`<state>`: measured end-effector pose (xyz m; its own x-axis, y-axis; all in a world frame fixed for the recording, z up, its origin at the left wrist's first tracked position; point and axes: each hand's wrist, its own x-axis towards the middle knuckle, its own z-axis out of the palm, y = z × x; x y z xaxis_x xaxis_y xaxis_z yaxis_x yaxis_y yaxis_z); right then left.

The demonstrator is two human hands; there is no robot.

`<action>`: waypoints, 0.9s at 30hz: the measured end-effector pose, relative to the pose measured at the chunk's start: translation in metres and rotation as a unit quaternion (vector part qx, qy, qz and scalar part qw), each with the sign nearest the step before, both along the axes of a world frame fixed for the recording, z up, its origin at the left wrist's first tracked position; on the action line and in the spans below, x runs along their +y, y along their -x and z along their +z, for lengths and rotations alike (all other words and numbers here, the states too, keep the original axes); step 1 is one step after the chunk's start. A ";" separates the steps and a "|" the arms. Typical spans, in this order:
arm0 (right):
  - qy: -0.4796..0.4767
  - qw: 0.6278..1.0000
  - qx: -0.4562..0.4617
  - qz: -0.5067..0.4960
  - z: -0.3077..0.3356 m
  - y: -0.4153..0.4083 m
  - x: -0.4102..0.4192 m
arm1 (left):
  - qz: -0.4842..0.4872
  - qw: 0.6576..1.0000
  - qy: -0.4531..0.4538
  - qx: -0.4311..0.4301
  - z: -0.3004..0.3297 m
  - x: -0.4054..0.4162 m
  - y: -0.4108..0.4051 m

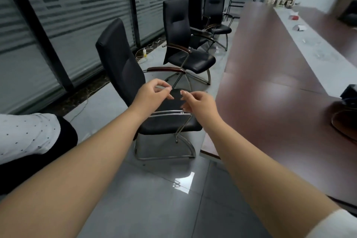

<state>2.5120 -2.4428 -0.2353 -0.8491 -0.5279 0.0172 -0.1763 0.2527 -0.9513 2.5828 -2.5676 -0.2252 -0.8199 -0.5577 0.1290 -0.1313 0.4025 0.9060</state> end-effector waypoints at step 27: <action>-0.098 0.953 -0.268 -0.097 -0.155 0.237 -0.205 | 0.016 0.964 -0.182 -0.195 -0.136 -0.216 0.212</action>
<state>2.2750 -2.6480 -0.3907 -0.7903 -0.3080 -0.5298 0.3904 0.4133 -0.8227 2.3706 -2.7841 -0.3609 -0.7475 -0.5340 -0.3951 -0.4983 0.0574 0.8651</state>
